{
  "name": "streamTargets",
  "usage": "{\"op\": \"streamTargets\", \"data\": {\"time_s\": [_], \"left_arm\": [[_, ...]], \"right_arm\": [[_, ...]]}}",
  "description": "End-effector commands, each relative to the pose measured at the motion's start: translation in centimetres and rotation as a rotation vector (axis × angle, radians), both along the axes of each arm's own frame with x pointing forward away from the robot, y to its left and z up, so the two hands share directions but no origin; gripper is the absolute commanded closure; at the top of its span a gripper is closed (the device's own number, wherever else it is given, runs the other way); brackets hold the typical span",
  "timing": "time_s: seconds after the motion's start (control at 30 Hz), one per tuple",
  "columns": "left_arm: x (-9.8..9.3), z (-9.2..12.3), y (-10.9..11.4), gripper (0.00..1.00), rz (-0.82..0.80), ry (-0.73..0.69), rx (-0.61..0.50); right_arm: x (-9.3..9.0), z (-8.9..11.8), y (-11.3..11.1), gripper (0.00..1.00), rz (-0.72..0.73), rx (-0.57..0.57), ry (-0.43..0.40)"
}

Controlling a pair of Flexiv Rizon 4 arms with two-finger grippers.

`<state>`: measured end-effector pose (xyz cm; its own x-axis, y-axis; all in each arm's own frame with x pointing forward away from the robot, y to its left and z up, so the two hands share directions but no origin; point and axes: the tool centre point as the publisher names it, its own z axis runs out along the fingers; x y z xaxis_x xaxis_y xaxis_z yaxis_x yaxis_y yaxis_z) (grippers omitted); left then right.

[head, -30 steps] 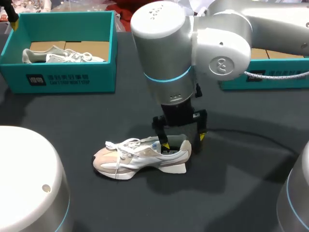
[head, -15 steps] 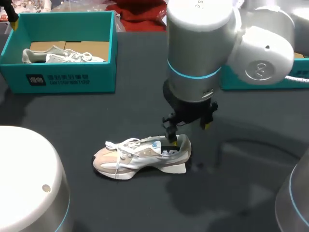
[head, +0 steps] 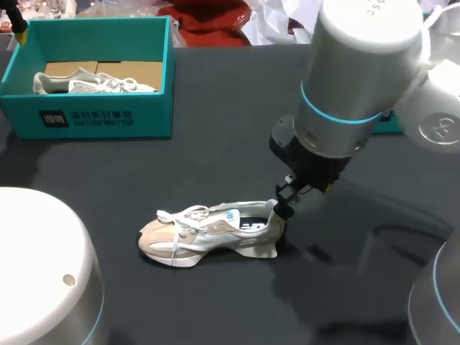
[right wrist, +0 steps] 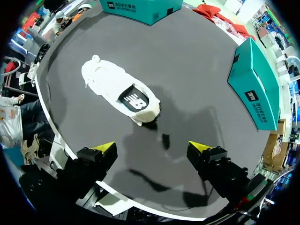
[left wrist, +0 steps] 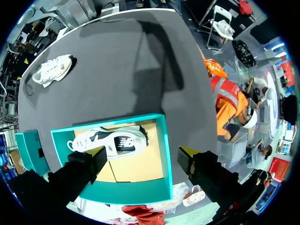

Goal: Take the shoe out of the shoebox, open the shoe tongue, remove and reinsert the insole, then place the shoe into the shoebox

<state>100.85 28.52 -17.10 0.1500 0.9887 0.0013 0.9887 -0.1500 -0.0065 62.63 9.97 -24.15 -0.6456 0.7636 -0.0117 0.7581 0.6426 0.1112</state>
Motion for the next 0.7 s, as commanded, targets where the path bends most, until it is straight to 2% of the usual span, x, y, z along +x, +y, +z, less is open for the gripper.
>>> {"op": "streamTargets", "data": {"time_s": [0.03, 0.33, 0.37, 0.4, 0.53, 0.7], "left_arm": [[0.0, 0.0, 0.0, 0.00, -0.001, 0.000, 0.002], [0.0, 0.0, 0.0, 0.00, -0.001, 0.000, 0.002], [0.0, 0.0, 0.0, 0.00, -0.001, 0.000, 0.002], [0.0, 0.0, 0.0, 0.00, -0.001, 0.000, 0.002], [0.0, 0.0, 0.0, 0.00, -0.001, 0.000, 0.002], [0.0, 0.0, 0.0, 0.00, -0.001, 0.000, 0.002]], "right_arm": [[-0.7, -0.3, -2.0, 0.00, 0.272, 0.501, -0.118], [-0.7, -0.3, -2.0, 0.00, 0.272, 0.501, -0.118], [-0.6, -0.8, -1.9, 0.00, 0.301, 0.535, -0.124], [-0.4, -1.3, -1.9, 0.00, 0.326, 0.587, -0.141], [0.0, -2.4, -1.7, 0.00, 0.398, 0.651, -0.184], [0.2, -3.4, -1.8, 0.00, 0.444, 0.661, -0.246]]}}
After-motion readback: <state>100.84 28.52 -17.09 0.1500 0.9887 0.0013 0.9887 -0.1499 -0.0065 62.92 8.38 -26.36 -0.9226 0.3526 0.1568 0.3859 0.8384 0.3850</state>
